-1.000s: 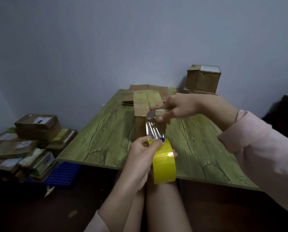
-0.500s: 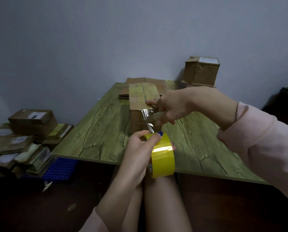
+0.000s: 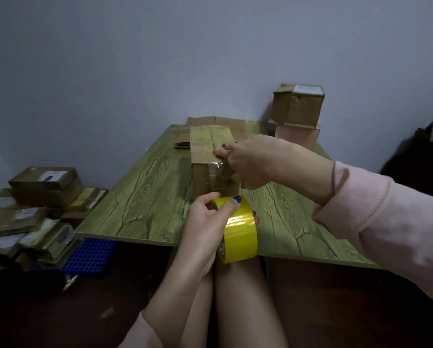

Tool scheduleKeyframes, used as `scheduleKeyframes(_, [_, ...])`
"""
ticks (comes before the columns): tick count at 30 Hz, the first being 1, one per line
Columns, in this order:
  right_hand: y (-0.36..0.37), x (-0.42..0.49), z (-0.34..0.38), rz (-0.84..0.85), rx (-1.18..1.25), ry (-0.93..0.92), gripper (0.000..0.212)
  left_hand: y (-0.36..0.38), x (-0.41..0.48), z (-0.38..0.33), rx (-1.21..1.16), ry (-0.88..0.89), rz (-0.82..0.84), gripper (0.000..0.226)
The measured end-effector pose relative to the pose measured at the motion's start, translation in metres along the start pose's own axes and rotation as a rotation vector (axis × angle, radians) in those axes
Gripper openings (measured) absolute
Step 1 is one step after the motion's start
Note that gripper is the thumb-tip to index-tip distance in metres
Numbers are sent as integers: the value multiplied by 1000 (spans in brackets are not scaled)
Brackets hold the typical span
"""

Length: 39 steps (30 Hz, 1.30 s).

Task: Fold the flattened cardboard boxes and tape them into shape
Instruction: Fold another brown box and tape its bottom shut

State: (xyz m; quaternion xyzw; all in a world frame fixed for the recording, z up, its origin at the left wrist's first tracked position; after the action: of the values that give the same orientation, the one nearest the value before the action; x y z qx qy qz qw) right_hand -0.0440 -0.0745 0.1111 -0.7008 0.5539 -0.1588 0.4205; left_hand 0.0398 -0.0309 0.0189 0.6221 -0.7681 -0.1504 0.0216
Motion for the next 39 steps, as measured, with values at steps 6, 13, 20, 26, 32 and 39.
scheduleKeyframes(6, [16, -10, -16, 7, -63, -55, 70, 4, -2, -4, -71, -5, 42, 36])
scheduleKeyframes(13, [100, -27, -49, 79, 458, 117, 53, 8, -4, -8, -129, -9, 88, 37])
scheduleKeyframes(20, [176, -16, -36, 239, 720, 159, 80, 6, -3, -7, -112, -2, 89, 34])
scheduleKeyframes(26, [85, -16, -56, -594, 901, 154, 65, 6, -3, -7, -126, 10, 109, 33])
scheduleKeyframes(32, [26, 22, -26, -910, 810, -173, 45, 6, -1, -4, -152, 15, 111, 33])
scheduleKeyframes(39, [45, 46, -13, -1057, 687, -199, 51, 6, -1, 0, -188, 22, 123, 25])
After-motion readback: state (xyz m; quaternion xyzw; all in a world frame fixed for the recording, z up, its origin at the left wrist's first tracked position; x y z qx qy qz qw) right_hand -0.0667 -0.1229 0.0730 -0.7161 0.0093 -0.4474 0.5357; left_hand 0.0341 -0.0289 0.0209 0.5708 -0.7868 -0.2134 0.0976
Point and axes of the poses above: each hand's wrist, its own x-axis towards the middle knuckle, its own y-axis out of the palm, z = x × y, the point moved 5 cm from there along x, towards the middle knuckle, and after that the axes turned 4 degrees about -y, right-handed, at the moved point
